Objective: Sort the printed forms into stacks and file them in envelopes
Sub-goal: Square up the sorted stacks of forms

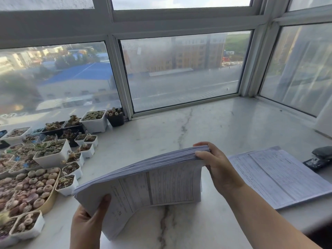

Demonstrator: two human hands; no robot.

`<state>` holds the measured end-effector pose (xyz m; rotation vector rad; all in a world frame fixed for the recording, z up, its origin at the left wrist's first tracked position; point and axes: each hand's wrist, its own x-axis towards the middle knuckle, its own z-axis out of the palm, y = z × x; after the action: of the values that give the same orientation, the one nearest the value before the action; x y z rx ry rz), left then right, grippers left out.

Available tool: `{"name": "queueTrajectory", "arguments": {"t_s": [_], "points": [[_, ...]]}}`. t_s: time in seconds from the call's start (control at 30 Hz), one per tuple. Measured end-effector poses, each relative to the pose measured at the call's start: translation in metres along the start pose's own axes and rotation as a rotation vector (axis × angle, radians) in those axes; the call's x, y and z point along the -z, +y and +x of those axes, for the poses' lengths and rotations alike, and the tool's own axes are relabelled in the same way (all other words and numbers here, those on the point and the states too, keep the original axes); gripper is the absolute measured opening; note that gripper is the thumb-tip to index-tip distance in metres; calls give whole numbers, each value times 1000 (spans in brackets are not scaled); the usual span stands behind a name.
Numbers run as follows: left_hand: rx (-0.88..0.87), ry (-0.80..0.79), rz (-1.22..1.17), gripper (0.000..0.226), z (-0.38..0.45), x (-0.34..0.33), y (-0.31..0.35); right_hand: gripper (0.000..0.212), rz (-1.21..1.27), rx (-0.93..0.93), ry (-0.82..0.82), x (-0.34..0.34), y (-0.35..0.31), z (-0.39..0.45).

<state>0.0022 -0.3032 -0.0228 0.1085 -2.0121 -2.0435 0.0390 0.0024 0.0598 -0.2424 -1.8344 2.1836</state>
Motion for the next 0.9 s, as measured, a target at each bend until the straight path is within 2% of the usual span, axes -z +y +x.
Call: {"name": "queueTrajectory", "arguments": {"t_s": [0.07, 0.13, 0.2, 0.47, 0.63, 0.7, 0.9], "points": [[-2, -6, -2, 11, -1, -1, 1, 4, 29, -28, 47, -2, -2, 2], [2, -8, -4, 10, -1, -1, 1, 21, 61, -56, 99, -3, -1, 5], [11, -2, -11, 8, -2, -1, 1, 27, 70, -66, 100, -3, -2, 7], [45, 1, -27, 8, 1, -2, -1, 14, 75, -111, -72, 11, -5, 8], [15, -8, -46, 11, 0, -7, 4, 37, 55, -187, 97, 6, -6, 17], [24, 4, -61, 11, 0, -7, 4, 41, 108, -210, 113, 4, -9, 19], [56, 21, -70, 8, 4, -3, 2, 33, -76, -252, 130, 5, -10, 25]]}}
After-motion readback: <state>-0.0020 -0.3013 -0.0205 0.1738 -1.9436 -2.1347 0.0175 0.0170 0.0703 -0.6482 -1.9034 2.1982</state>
